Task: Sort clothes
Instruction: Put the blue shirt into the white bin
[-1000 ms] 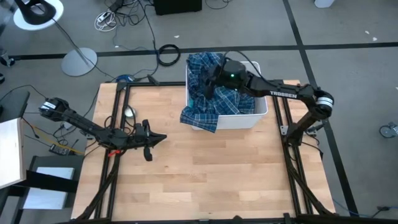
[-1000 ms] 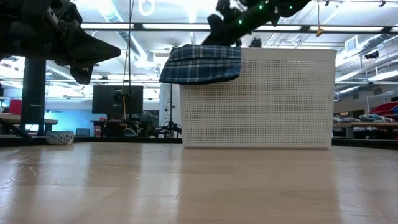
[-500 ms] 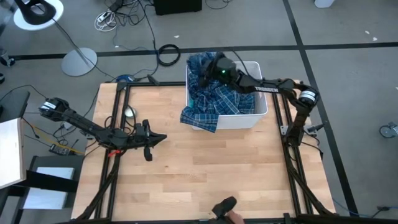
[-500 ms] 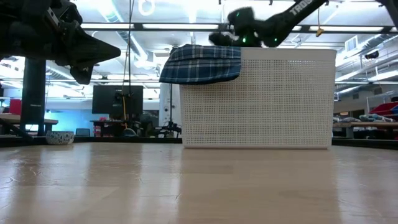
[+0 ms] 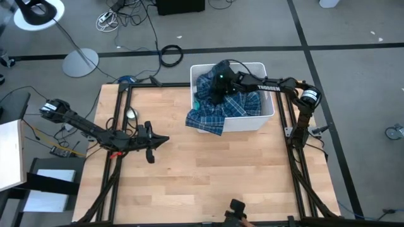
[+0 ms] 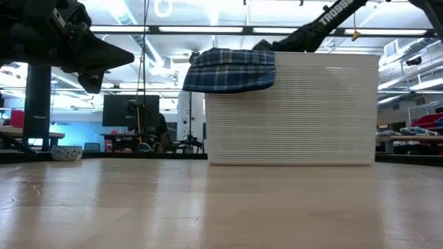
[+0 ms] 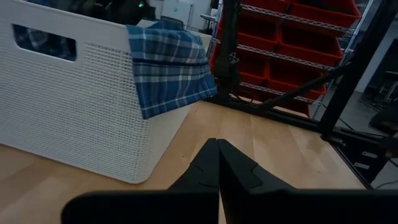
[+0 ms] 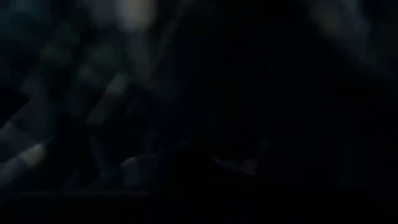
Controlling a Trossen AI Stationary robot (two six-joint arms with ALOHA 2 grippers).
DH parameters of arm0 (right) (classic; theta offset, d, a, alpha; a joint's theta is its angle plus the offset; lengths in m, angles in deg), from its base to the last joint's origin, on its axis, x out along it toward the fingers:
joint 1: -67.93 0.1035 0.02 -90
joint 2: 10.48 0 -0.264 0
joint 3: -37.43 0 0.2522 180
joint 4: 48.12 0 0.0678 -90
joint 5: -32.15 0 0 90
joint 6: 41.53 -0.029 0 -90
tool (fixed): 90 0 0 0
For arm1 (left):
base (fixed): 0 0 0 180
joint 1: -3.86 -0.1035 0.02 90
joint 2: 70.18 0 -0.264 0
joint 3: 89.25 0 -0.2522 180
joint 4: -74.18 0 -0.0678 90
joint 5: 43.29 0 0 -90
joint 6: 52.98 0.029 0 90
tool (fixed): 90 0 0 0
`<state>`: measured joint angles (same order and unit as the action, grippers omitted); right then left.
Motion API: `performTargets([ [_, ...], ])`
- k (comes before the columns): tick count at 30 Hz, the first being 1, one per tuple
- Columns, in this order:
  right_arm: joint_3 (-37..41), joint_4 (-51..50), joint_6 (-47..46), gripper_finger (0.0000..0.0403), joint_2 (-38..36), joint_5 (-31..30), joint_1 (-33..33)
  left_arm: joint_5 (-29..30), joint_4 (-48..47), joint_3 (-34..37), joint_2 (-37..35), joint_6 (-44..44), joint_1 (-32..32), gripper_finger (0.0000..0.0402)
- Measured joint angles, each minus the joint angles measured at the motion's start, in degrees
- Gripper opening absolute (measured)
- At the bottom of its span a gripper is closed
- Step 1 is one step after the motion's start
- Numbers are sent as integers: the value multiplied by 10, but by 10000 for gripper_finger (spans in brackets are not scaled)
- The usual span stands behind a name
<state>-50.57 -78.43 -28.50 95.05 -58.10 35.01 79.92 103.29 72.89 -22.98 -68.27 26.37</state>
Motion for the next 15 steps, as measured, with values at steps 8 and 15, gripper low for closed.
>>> performTargets([
  [8,1,9,-137,114,11,104,-39,0,2,0,0,-3,0,2],
  [15,1,-22,-140,114,-52,116,-36,0,0,0,0,-4,0,2],
])
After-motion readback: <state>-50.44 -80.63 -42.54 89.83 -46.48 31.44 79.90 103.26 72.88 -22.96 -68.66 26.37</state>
